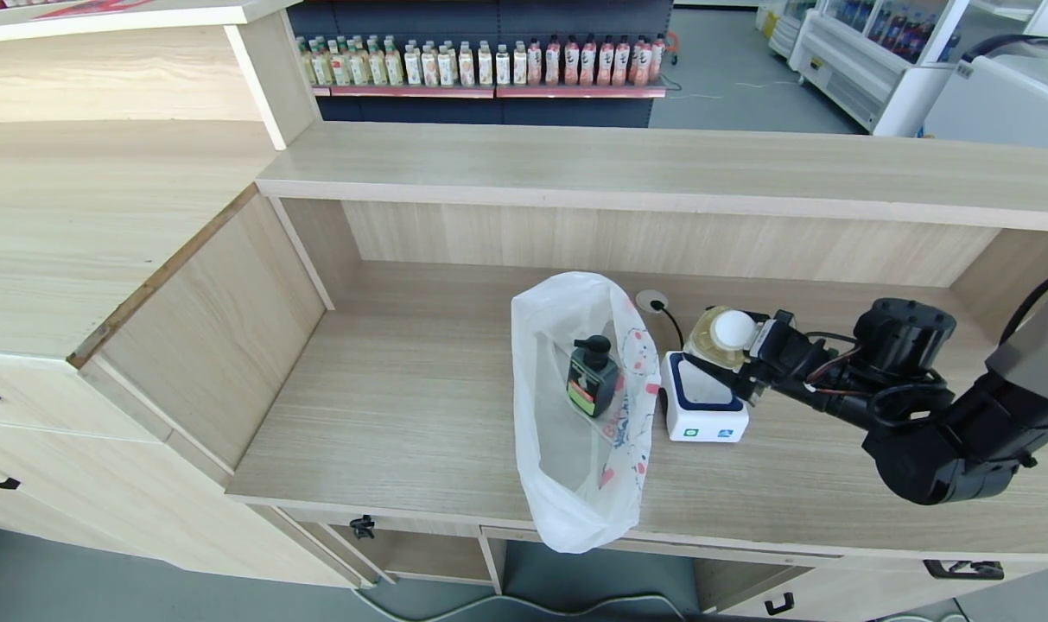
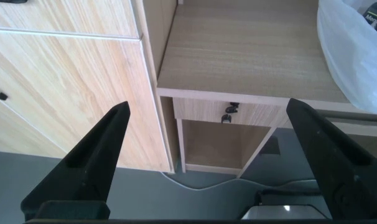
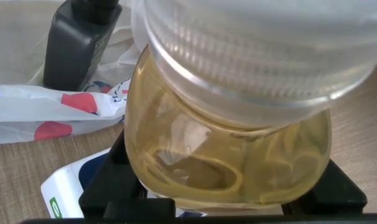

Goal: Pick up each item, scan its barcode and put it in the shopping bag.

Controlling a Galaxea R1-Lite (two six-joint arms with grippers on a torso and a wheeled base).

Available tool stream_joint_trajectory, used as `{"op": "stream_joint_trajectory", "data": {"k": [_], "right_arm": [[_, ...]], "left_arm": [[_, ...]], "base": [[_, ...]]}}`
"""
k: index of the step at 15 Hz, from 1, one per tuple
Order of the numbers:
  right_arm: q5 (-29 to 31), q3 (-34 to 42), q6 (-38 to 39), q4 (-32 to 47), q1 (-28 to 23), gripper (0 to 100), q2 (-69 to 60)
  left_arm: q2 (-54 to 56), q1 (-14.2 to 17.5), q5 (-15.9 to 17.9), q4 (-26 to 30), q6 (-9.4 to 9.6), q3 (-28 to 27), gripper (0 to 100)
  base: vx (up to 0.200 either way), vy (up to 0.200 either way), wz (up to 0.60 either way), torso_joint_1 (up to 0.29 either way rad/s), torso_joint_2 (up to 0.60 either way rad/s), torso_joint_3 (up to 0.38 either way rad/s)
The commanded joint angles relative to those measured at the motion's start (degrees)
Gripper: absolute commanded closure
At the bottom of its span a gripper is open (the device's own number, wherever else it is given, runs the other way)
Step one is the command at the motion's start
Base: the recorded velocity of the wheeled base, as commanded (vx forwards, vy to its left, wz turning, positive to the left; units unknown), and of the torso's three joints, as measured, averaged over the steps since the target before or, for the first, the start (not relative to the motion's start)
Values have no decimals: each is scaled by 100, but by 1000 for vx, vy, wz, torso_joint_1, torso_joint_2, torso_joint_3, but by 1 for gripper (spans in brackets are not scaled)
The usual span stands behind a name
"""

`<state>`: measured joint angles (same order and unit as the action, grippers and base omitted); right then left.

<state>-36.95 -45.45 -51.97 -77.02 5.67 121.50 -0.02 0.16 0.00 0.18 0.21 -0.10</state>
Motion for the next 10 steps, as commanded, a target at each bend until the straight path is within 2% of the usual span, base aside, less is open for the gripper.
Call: {"op": "stream_joint_trajectory", "data": {"k": [1, 6, 7, 8, 10], "right_arm": [[12, 1, 3, 20, 4, 100, 49], [-32, 27, 152, -6, 13, 100, -250], [-23, 53, 609, -15, 22, 100, -505], [74, 80, 1382, 29, 31, 100, -892], [715, 212, 3044, 266, 48, 100, -1639]], "left_arm": [[2, 2, 0, -1, -3, 1, 0], [2, 2, 0, -1, 6, 1, 0], [2, 2, 0, -1, 6, 1, 0], [2, 2, 0, -1, -3, 1, 0], [2, 2, 0, -1, 6, 1, 0]], "base": [[0, 0, 0, 0, 0, 0], [0, 0, 0, 0, 0, 0], [0, 0, 0, 0, 0, 0], [0, 0, 0, 0, 0, 0], [0, 0, 0, 0, 0, 0]]}}
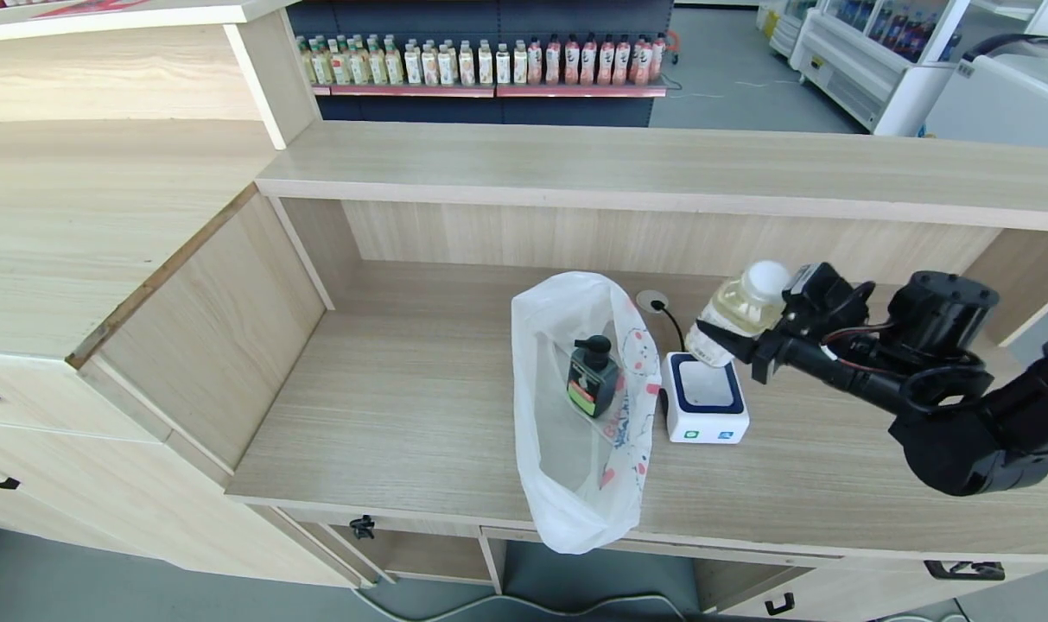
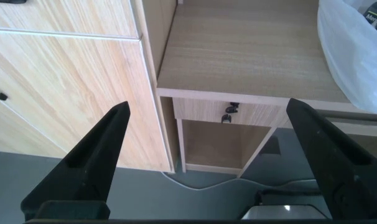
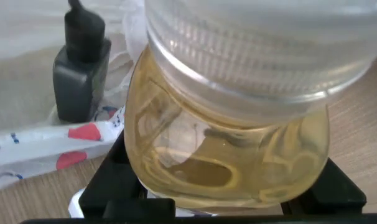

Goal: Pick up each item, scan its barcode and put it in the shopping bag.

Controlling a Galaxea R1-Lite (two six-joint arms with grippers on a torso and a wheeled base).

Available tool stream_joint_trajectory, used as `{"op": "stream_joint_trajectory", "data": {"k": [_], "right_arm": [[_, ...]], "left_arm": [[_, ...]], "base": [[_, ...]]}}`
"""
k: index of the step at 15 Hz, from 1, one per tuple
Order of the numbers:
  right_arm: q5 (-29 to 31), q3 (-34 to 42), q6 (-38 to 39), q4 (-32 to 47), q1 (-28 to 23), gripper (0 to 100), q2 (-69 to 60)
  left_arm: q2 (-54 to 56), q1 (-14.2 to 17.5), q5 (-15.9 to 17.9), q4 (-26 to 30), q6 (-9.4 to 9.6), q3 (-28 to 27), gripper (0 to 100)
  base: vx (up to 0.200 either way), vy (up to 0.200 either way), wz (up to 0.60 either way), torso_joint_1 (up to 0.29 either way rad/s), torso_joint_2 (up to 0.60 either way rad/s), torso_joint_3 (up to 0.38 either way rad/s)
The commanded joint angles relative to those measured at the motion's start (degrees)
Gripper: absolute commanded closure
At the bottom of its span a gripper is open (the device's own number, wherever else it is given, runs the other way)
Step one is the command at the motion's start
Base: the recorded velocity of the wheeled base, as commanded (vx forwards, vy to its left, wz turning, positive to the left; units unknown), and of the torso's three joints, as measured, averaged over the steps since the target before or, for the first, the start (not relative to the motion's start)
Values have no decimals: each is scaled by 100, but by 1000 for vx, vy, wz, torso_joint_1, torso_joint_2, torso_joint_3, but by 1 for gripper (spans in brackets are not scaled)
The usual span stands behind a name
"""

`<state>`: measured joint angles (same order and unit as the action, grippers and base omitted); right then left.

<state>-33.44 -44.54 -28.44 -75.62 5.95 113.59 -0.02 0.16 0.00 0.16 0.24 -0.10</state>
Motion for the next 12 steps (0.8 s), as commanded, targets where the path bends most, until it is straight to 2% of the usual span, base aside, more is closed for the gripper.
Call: {"op": "stream_joint_trajectory", "data": {"k": [1, 3, 5, 10, 12], "right_arm": [[523, 183, 1174, 451, 38, 100, -1155], [690, 332, 2246, 1937, 47, 100, -2139], [707, 570, 2668, 2394, 152, 100, -2544], [690, 789, 2721, 2403, 222, 100, -2649], [681, 825, 2879, 2420, 328, 100, -2720]], "left_arm": [[2, 2, 0, 2, 2, 1, 0], [2, 2, 0, 2, 2, 1, 0], [2, 2, 0, 2, 2, 1, 0], [2, 2, 0, 2, 2, 1, 0], [2, 2, 0, 2, 11, 1, 0]], "base": [[0, 0, 0, 0, 0, 0], [0, 0, 0, 0, 0, 0], [0, 0, 0, 0, 0, 0], [0, 0, 0, 0, 0, 0], [0, 200, 0, 0, 2, -2]]}}
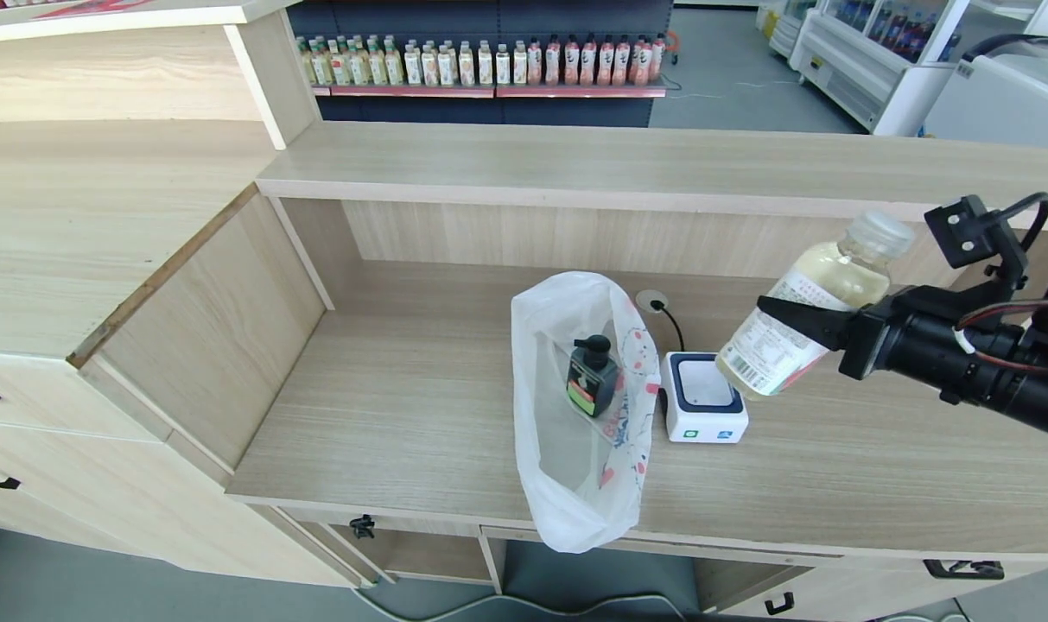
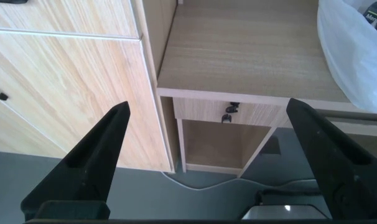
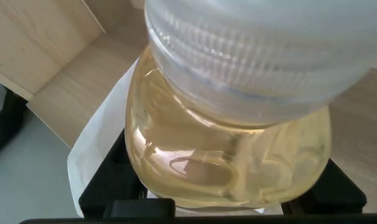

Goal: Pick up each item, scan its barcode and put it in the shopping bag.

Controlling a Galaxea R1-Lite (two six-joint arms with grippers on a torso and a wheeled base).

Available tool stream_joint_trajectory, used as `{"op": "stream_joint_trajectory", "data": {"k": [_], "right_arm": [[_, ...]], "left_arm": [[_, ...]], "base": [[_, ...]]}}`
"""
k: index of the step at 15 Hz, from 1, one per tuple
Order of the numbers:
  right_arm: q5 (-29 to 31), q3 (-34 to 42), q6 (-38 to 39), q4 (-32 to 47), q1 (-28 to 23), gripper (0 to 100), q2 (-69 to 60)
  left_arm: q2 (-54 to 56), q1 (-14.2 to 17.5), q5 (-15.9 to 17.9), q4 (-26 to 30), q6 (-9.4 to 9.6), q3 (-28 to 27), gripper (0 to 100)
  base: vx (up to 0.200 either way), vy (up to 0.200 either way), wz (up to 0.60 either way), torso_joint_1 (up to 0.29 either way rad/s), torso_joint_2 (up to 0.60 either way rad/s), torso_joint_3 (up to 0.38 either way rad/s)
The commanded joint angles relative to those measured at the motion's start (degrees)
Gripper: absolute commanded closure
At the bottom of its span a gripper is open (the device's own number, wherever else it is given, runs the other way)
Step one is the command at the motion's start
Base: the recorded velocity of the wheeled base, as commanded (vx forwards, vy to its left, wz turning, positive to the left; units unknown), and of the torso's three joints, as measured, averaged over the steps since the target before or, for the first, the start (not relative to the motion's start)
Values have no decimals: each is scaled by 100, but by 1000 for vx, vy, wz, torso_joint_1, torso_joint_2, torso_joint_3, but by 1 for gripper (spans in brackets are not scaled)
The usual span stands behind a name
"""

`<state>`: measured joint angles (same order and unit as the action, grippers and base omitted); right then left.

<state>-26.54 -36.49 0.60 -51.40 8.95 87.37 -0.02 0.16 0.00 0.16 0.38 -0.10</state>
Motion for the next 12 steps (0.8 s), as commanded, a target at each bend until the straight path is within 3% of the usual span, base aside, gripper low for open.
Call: {"op": "stream_joint_trajectory", "data": {"k": [1, 2, 8, 12], "right_arm": [[0, 19, 72, -2, 151, 100, -115], [17, 36, 81, 7, 221, 100, -115], [26, 423, 389, 86, 810, 100, 8], [44, 335, -51, -310, 916, 100, 992]], "left_arm": [[2, 2, 0, 2, 6, 1, 0], [2, 2, 0, 2, -3, 1, 0], [2, 2, 0, 2, 6, 1, 0], [2, 2, 0, 2, 6, 1, 0]], "base": [[0, 200, 0, -2, -2, 2], [0, 200, 0, 2, 2, 2], [0, 0, 0, 0, 0, 0], [0, 0, 0, 0, 0, 0]]}}
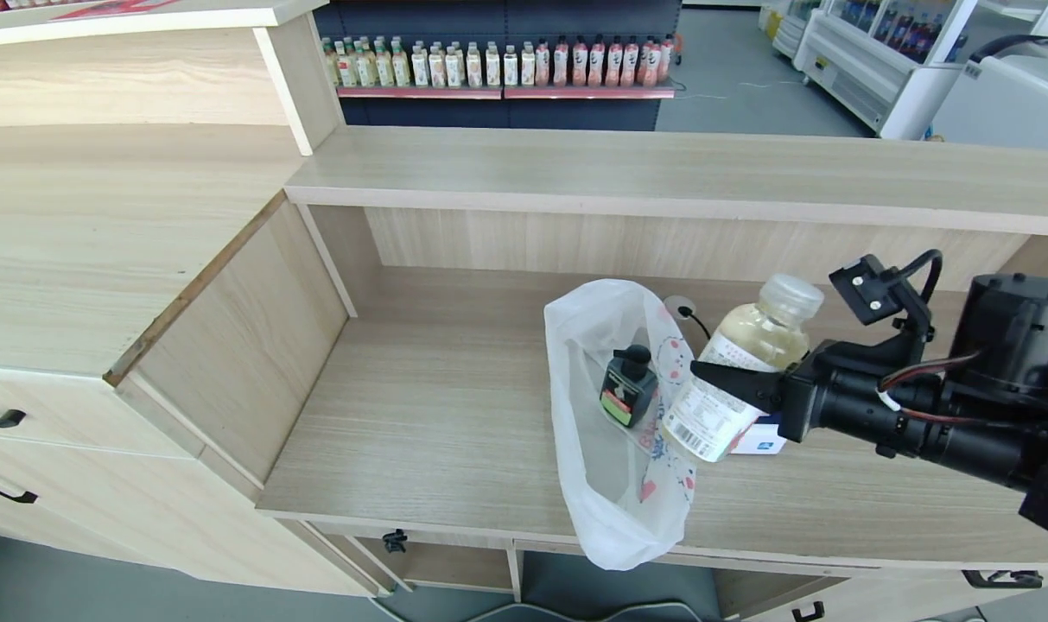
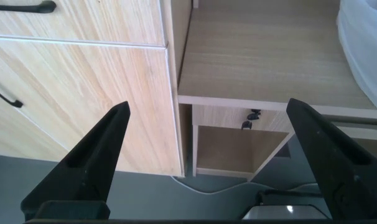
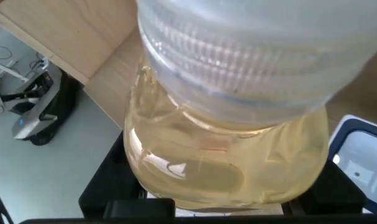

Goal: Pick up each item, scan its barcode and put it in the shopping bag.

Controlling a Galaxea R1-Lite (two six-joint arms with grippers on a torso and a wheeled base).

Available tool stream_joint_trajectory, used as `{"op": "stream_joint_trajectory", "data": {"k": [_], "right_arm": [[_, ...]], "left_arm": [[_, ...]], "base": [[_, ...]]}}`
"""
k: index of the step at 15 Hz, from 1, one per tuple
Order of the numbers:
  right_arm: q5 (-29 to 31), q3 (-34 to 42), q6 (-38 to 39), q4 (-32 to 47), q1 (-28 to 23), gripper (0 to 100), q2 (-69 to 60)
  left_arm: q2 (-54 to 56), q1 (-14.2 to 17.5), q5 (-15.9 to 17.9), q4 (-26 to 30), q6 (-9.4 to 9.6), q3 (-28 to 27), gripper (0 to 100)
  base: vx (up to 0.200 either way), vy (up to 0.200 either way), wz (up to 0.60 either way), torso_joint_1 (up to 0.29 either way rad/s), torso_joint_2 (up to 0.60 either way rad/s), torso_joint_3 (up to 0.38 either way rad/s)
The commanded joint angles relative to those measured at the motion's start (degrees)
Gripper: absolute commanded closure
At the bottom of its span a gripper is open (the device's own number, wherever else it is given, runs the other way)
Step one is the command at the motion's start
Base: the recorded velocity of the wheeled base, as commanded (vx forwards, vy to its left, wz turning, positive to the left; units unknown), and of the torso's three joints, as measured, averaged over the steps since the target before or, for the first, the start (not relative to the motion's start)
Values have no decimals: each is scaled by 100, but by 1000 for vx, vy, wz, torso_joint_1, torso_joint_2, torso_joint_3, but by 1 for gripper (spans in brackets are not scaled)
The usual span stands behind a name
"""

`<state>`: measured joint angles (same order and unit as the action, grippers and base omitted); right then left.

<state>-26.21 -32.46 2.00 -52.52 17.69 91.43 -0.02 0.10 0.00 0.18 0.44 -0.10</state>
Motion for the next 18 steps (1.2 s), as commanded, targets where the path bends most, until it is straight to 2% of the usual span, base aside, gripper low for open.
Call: {"op": "stream_joint_trajectory", "data": {"k": [1, 3, 5, 8, 15, 18], "right_arm": [[-7, -85, -349, -549, 94, 100, 877], [11, -190, -376, -1094, 314, 100, 1378], [99, -234, -376, -1296, 516, 100, 1624], [433, -234, -437, -1815, 806, 100, 2177], [476, -357, -850, -3151, 859, 100, 3408], [476, -436, -1211, -3362, 850, 100, 3689]], "left_arm": [[2, 8, 0, -1, 0, 1, 0], [2, 8, 0, -1, 0, 1, 0], [2, 8, 0, -1, 0, 1, 0], [2, 8, 0, -1, 0, 1, 0], [2, 8, 0, -1, 0, 1, 0], [2, 8, 0, -1, 0, 1, 0]], "base": [[0, 0, 0, 0, 0, 0], [0, 0, 0, 0, 0, 0], [0, 0, 0, 0, 0, 0], [0, 0, 0, 0, 0, 0], [0, 0, 0, 0, 0, 0], [0, 0, 0, 0, 0, 0]]}}
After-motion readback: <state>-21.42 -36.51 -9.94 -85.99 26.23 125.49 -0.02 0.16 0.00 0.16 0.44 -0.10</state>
